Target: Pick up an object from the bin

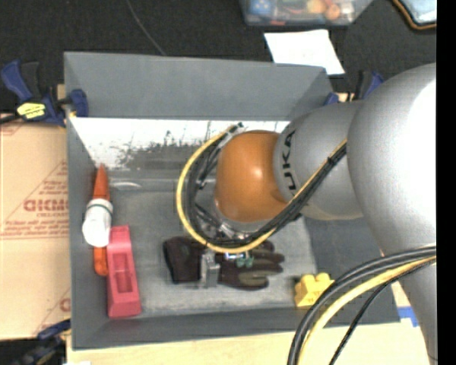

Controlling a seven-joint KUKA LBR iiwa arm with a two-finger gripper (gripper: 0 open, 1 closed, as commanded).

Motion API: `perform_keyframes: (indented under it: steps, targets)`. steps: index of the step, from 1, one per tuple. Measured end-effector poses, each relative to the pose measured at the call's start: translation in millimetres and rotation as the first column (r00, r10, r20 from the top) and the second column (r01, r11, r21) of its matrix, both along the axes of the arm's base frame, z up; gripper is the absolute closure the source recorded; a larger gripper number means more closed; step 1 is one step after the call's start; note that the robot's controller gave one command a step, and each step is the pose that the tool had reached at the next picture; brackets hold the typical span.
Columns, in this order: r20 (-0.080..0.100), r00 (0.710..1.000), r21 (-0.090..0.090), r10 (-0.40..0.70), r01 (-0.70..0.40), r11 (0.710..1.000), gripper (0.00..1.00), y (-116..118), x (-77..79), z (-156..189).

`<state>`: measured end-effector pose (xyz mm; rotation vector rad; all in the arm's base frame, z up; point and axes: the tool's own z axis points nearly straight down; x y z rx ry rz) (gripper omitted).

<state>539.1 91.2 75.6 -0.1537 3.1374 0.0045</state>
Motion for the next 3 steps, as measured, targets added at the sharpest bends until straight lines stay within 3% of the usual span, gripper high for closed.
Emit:
perform_keyframes:
  steps: [1, 2, 3]
  targets:
    - [0.022, 0.994, 0.006, -0.104, 0.104, 0.995, 0.0, -44, 3.2, -5]
    - [0.008, 1.0, 0.004, -0.022, 0.022, 1.0, 1.0, -7, 1.5, 0]
    - [0.008, 1.0, 0.004, -0.023, 0.022, 1.0, 1.0, -7, 1.5, 0]
